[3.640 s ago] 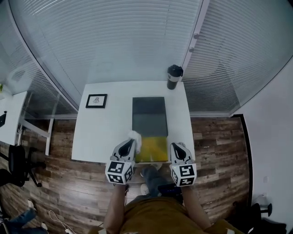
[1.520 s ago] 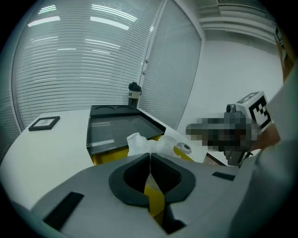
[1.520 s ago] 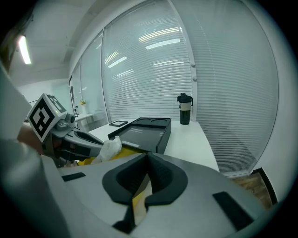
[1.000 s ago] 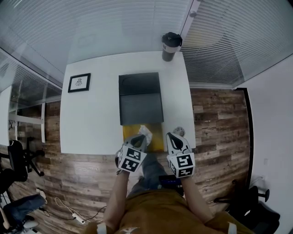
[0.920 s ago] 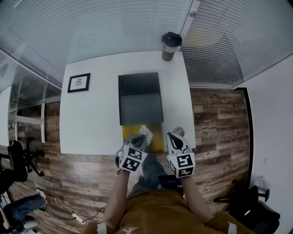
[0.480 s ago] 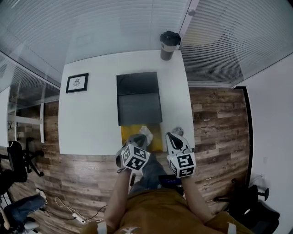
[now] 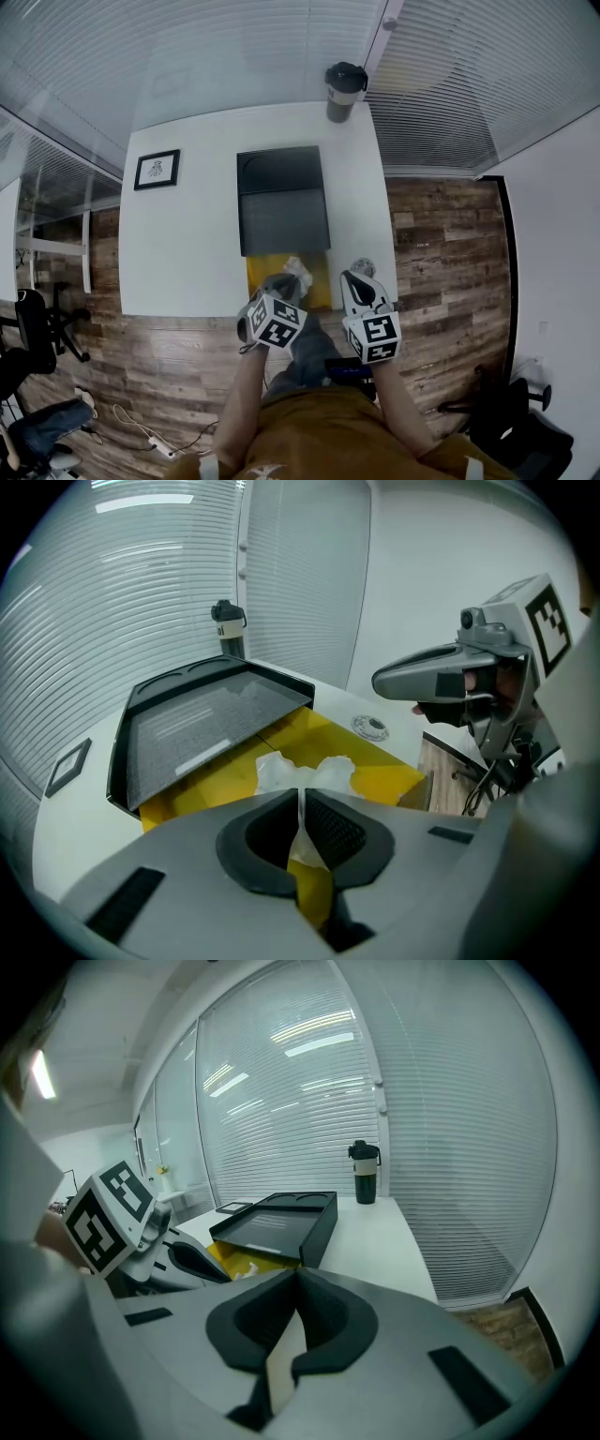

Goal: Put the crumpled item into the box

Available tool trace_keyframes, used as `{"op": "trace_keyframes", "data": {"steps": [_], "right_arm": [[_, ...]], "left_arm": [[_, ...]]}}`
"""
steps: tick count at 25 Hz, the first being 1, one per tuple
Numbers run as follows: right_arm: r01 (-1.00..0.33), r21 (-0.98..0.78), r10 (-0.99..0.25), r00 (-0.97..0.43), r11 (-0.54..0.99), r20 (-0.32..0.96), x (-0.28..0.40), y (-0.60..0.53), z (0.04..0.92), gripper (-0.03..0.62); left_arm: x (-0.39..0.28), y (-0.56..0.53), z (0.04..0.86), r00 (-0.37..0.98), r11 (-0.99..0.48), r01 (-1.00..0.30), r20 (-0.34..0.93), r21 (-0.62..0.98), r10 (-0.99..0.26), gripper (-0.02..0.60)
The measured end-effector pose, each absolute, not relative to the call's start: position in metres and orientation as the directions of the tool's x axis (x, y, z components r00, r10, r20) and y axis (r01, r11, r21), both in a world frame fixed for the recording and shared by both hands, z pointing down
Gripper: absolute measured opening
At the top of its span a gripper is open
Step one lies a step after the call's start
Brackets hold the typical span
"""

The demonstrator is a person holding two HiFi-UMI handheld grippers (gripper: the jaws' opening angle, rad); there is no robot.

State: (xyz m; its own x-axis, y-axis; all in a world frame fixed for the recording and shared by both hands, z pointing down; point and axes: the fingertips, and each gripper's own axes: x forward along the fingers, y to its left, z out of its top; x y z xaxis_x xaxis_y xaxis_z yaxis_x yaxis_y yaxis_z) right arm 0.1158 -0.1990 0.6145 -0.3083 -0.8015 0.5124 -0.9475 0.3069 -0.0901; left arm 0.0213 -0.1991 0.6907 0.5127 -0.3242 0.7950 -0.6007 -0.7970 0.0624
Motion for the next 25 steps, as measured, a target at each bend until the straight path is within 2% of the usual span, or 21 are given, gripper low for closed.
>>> {"op": "trace_keyframes", "data": {"steps": [5, 13, 25], "right_arm": [[-0.948, -0.09, -0.803, -0.307, 0.304, 0.51, 0.116, -0.197, 0.613, 0.012], [-0.951, -0.077, -0.809, -0.295, 0.299, 0.508, 0.118, -0.196, 0.609, 0.012], [-0.947, -0.044, -0.827, -0.301, 0.319, 0.474, 0.106, -0.197, 0.588, 0.012]], "left_arm": [[0.022, -0.197, 0.691, 0.513, -0.803, -0.593, 0.797, 0.061, -0.319, 0.037], [0.024, -0.197, 0.69, 0.528, -0.799, -0.595, 0.79, 0.083, -0.311, 0.106], [0.007, -0.206, 0.663, 0.575, -0.749, -0.65, 0.728, 0.13, -0.373, 0.106]]}}
